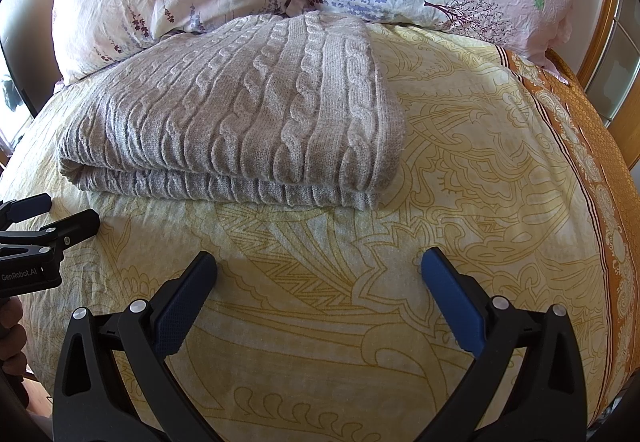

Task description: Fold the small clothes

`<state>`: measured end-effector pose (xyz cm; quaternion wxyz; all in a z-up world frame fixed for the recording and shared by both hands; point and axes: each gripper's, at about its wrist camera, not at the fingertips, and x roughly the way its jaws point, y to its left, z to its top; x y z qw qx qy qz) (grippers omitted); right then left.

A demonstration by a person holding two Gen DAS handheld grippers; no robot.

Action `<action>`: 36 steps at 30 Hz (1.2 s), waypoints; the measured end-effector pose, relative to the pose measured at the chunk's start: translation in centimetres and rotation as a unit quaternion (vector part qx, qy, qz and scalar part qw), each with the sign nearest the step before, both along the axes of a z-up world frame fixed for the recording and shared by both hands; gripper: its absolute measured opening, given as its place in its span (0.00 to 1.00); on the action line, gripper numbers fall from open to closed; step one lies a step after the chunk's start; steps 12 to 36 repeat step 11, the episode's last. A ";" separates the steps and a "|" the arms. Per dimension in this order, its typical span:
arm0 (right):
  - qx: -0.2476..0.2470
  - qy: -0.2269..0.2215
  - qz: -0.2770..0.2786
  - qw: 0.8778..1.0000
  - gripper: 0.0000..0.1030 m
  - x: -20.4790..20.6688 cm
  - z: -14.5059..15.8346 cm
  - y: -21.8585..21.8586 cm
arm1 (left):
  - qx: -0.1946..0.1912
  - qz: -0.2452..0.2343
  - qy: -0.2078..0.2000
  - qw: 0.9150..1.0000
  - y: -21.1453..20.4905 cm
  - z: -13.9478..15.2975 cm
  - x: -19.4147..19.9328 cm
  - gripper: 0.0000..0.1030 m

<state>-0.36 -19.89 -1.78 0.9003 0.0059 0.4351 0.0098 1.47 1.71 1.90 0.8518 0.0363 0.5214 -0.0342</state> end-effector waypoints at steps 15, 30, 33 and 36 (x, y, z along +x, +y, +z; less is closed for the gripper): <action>0.000 0.000 0.000 1.000 0.99 0.0 0.0 0.0 | 0.000 -0.001 0.000 1.000 0.0 0.0 0.0 0.98; 0.000 0.000 0.000 1.000 0.99 0.0 0.0 0.0 | 0.000 -0.001 0.000 1.000 0.0 0.0 0.0 0.98; 0.000 0.000 0.000 1.000 0.99 0.0 0.0 0.0 | 0.000 -0.001 0.000 1.000 0.0 0.0 0.0 0.98; 0.000 0.000 0.000 1.000 0.99 0.0 0.0 0.0 | 0.000 -0.001 0.000 1.000 0.0 0.0 0.0 0.98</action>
